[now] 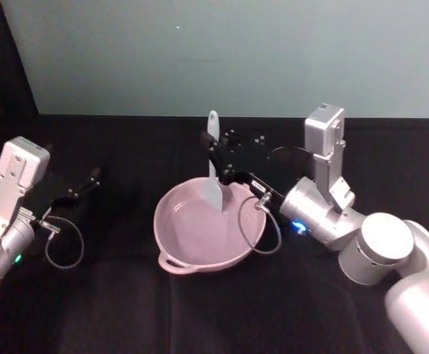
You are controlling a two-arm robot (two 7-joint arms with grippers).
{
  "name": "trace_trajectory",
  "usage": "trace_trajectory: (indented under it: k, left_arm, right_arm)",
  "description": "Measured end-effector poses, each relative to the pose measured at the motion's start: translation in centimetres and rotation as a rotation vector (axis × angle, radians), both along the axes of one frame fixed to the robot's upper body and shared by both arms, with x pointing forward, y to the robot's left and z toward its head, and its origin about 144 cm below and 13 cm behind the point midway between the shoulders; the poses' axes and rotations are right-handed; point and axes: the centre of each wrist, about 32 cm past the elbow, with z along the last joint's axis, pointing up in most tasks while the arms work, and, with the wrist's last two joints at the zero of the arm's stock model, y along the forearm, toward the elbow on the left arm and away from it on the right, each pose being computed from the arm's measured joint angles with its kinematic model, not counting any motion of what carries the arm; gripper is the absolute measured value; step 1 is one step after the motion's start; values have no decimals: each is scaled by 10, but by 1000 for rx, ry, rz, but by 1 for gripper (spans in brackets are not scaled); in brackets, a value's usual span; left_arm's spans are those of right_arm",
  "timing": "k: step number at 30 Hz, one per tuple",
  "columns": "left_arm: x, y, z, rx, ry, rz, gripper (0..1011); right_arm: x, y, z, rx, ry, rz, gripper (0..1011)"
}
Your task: Use the one hand to pick up the spoon and stir the clear water in the bowl.
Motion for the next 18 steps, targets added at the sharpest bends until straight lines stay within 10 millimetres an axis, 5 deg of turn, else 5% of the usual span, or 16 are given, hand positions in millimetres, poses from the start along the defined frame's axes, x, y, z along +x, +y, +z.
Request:
trace_trajectory:
  k: [18]
  left_arm:
    - [0, 0, 0, 0, 0, 0, 1011]
  right_arm:
    - [-36, -14, 7, -7, 101, 135, 118]
